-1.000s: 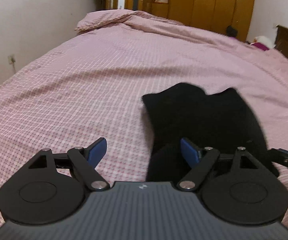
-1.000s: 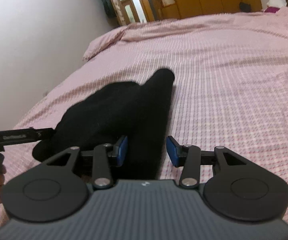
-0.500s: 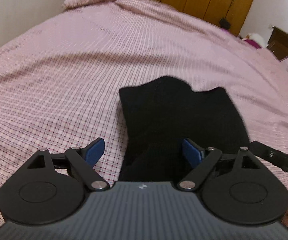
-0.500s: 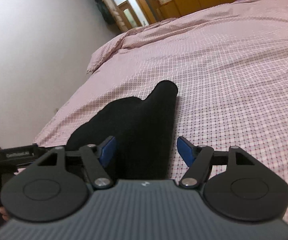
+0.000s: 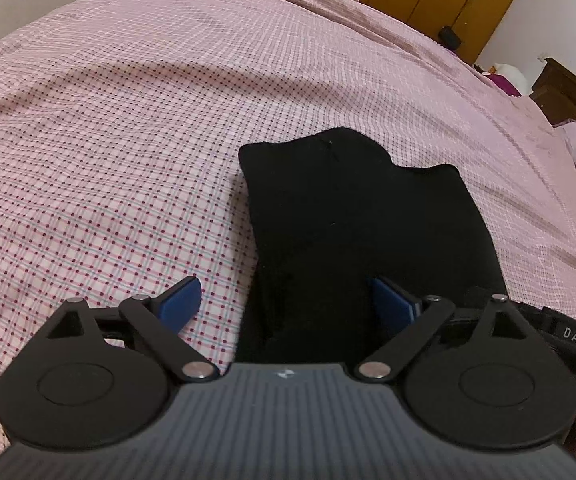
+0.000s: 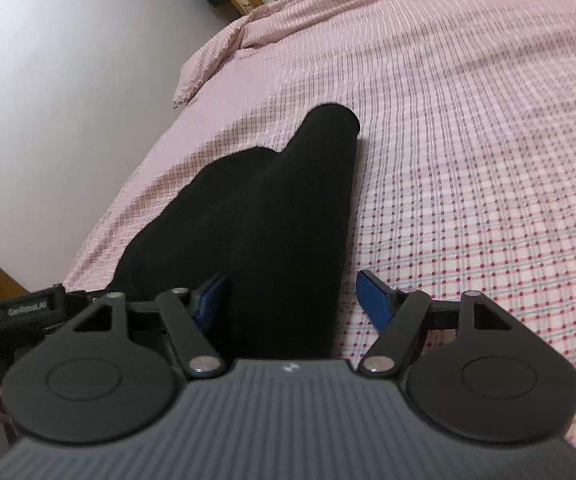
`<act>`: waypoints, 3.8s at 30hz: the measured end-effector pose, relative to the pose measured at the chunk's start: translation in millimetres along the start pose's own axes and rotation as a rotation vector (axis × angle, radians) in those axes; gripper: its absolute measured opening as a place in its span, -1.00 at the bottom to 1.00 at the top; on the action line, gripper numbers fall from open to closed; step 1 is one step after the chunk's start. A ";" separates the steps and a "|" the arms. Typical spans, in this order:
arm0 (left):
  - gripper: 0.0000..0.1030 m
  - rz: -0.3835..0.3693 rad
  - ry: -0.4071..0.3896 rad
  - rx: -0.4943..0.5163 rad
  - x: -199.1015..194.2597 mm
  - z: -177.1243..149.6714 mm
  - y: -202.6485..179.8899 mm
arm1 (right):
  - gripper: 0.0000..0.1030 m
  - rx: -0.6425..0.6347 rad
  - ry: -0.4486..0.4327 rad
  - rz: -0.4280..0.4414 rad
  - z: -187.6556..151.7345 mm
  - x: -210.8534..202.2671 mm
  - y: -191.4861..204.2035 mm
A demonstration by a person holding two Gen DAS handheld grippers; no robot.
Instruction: Fold small clothes
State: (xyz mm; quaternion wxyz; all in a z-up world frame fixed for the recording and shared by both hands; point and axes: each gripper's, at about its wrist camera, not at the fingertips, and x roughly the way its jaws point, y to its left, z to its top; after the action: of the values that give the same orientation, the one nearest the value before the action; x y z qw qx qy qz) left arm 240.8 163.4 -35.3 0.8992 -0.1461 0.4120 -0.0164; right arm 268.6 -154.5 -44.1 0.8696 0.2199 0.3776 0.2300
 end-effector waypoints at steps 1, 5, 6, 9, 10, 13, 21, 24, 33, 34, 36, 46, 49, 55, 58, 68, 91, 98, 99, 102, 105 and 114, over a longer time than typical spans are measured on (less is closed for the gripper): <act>0.85 -0.001 0.000 0.002 0.1 -0.2 0.1 | 0.46 0.007 0.003 0.003 -0.4 1.4 -1.2; 0.85 -0.006 -0.001 0.004 0.6 -0.4 1.3 | 0.51 0.014 0.009 0.022 -1.6 7.1 -6.4; 0.85 -0.007 -0.002 0.004 0.8 -0.7 1.3 | 0.51 0.018 0.010 0.026 -1.1 7.3 -7.3; 0.85 -0.007 -0.004 0.006 1.1 -1.1 1.2 | 0.51 0.029 0.016 0.036 0.6 6.8 -10.0; 0.85 -0.006 -0.004 0.007 1.4 -1.2 0.9 | 0.51 0.029 0.017 0.039 0.7 6.6 -10.5; 0.85 -0.009 -0.003 0.008 1.7 -1.2 1.0 | 0.51 0.029 0.014 0.045 0.2 5.7 -11.5; 0.86 -0.041 -0.002 0.004 6.9 -1.8 3.7 | 0.57 0.011 0.004 0.075 -2.4 3.7 -8.5; 0.85 -0.072 -0.001 -0.005 10.8 -2.1 7.0 | 0.54 0.016 -0.003 0.100 -2.7 5.3 -6.0; 0.48 -0.252 0.026 -0.104 21.6 -3.0 21.4 | 0.09 0.073 -0.006 0.140 -0.3 13.8 -3.8; 0.37 -0.270 0.033 -0.124 23.7 -2.9 23.4 | 0.01 0.080 -0.007 0.143 0.3 13.8 -3.9; 0.25 -0.297 0.039 -0.139 25.2 -3.3 24.0 | -0.09 0.087 -0.015 0.142 1.3 11.3 -2.4; 0.03 -0.381 0.016 -0.167 -3.0 -12.6 25.9 | -0.26 0.126 -0.056 0.187 10.9 -21.7 12.9; 0.01 -0.409 0.015 -0.160 -25.1 -23.0 9.3 | -0.27 0.126 -0.062 0.197 11.0 -39.7 16.3; -0.02 -0.487 0.008 -0.121 -59.1 -49.4 -30.3 | -0.27 0.103 -0.063 0.194 0.6 -89.7 12.9; -0.02 -0.496 0.015 -0.081 -72.5 -67.6 -54.2 | -0.27 0.104 -0.070 0.191 -9.7 -118.9 7.1; -0.02 -0.361 0.055 0.036 -81.2 -133.3 -104.0 | -0.26 0.115 -0.124 0.046 -58.2 -193.6 -39.7; 0.29 -0.051 -0.037 0.241 -110.0 -171.9 -119.8 | 0.01 -0.100 -0.205 -0.225 -128.8 -227.9 -30.2; 0.43 -0.015 -0.043 0.228 -98.8 -179.2 -114.5 | 0.03 -0.087 -0.143 -0.247 -144.7 -203.2 -38.3; 0.43 -0.012 -0.044 0.228 -102.0 -180.0 -116.0 | 0.03 -0.086 -0.147 -0.254 -144.9 -205.3 -34.8; 0.44 -0.008 -0.037 0.226 -113.7 -184.5 -121.8 | 0.03 -0.117 -0.160 -0.264 -144.0 -212.5 -23.7; 0.48 0.002 -0.020 0.211 -125.9 -193.6 -129.1 | 0.03 -0.131 -0.170 -0.278 -148.2 -223.3 -12.1; 0.78 0.103 0.002 0.254 -137.9 -216.2 -144.5 | 0.37 -0.122 -0.173 -0.313 -178.3 -248.8 5.5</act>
State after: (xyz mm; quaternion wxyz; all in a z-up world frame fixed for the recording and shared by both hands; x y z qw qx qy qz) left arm 1.7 -8.0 -27.4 0.9097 -0.0097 0.4144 -0.0224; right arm -19.3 -253.8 -13.1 0.9356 0.1245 0.3164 0.0946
